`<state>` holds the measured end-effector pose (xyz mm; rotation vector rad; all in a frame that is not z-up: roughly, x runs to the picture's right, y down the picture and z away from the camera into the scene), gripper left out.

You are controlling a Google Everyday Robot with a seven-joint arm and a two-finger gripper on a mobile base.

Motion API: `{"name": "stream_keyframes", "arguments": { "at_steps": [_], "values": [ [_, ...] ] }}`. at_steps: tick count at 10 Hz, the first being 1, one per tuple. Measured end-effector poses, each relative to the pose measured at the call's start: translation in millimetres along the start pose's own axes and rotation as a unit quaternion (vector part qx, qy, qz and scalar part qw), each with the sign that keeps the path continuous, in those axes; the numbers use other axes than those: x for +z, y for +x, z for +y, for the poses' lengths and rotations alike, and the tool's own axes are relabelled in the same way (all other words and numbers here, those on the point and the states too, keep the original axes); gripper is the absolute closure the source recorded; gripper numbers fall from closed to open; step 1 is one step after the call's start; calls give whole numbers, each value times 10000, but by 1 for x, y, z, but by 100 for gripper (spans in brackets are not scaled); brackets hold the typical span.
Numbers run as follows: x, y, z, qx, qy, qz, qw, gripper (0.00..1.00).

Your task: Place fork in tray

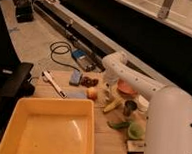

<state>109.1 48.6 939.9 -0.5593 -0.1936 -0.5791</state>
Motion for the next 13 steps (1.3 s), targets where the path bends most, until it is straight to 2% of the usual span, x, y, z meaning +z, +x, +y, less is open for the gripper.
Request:
{"name": "stream_keyframes", "arguments": {
  "at_steps": [3,7,9,11,12,13],
  "values": [
    [15,6,-5,28,-89,-63,9999,35],
    [21,11,-15,-73,-215,-19,9997,35],
    [29,12,-17,-97,-301,-102,9994,38],
    [41,14,-14,-87,-412,-225,9989,57],
    [40,14,-14,-95,-412,-218,9989,66],
    [39,12,-12,-130,-444,-207,9987,78]
  ]
}}
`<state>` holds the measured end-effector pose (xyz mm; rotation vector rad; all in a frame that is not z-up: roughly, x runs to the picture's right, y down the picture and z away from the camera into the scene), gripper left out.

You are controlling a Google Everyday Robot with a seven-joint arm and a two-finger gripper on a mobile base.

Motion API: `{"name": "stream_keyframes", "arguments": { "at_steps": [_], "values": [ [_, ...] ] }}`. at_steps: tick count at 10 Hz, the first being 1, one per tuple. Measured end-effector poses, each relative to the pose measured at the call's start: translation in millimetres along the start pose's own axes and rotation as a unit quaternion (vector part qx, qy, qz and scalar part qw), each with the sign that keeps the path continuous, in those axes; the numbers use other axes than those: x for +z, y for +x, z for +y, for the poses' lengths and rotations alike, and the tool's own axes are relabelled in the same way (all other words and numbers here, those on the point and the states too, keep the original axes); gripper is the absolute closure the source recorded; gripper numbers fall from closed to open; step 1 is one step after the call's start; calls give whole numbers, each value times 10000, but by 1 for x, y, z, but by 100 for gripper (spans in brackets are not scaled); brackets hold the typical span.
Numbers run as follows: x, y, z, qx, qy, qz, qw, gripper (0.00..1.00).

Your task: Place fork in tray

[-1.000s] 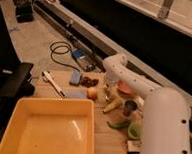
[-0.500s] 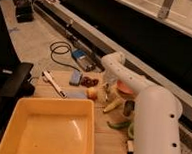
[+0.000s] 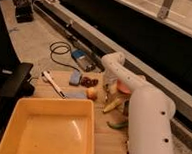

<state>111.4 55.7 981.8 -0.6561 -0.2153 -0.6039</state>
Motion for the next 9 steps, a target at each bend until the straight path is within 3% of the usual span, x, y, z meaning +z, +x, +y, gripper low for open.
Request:
{"name": "stream_keyframes", "arguments": {
  "at_steps": [1,2,5,9],
  "values": [
    [0,0,0,-6,-7,6,10000,81],
    [-5,1,5,7,-55,-11,10000,100],
    [-1,-3,6,-16,129,-89,9999,100],
    [-5,-5,7,-29,98,-96,9999,100]
  ]
}}
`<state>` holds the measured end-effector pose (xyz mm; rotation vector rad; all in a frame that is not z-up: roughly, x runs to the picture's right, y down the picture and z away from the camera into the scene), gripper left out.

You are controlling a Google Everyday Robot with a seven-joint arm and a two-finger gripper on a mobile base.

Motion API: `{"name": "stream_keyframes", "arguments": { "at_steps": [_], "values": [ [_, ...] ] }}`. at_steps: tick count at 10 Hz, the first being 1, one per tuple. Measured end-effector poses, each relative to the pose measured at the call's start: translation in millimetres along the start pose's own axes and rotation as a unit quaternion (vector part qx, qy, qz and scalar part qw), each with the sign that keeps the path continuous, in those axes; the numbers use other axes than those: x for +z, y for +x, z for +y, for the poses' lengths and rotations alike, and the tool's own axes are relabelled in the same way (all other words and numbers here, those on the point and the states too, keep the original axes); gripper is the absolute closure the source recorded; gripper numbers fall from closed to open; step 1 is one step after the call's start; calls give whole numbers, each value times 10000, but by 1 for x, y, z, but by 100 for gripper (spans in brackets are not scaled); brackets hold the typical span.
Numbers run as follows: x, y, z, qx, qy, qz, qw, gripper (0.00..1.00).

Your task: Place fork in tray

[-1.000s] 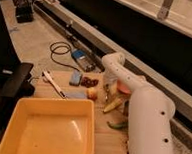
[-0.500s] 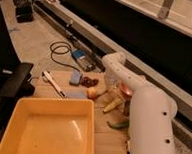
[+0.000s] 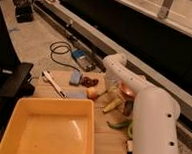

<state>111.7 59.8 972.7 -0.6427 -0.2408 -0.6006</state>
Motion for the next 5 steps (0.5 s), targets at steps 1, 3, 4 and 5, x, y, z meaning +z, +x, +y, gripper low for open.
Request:
{"name": "stream_keyframes", "arguments": {
  "at_steps": [1,3,4,5],
  "values": [
    [-4,-3,-2,-29,67,12,10000,100],
    [-30,-5,-16,-130,429,138,9989,100],
    [-50,-4,-22,-170,594,213,9979,100],
    [-82,-4,-31,-222,810,298,9960,100]
  ]
}}
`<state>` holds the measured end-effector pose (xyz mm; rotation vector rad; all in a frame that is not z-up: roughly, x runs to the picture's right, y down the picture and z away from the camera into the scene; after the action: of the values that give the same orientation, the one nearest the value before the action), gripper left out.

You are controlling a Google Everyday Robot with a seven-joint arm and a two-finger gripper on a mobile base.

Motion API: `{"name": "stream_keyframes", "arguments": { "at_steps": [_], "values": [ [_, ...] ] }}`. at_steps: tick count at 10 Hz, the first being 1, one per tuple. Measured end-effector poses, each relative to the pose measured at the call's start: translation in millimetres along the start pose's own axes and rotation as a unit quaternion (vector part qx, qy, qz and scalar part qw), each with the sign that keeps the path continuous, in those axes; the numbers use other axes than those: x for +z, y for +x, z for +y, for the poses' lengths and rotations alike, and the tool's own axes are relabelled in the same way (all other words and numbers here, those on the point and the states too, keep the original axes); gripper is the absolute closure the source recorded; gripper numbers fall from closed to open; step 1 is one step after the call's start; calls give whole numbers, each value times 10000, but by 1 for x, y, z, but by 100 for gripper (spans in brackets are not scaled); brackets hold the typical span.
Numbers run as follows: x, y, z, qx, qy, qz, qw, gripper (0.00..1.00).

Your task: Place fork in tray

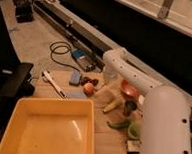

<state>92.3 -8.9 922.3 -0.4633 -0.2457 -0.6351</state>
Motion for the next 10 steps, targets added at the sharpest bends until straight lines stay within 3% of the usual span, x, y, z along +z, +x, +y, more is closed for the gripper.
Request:
{"name": "stream_keyframes", "arguments": {
  "at_steps": [3,5,7,10],
  "values": [
    [-64,0,-28,-149,524,110,9985,100],
    [-104,-12,-38,-338,965,0,9948,100],
    [-126,-29,-26,-477,1109,-88,9926,100],
    [-145,-83,19,-857,1200,-401,9883,100]
  ]
}}
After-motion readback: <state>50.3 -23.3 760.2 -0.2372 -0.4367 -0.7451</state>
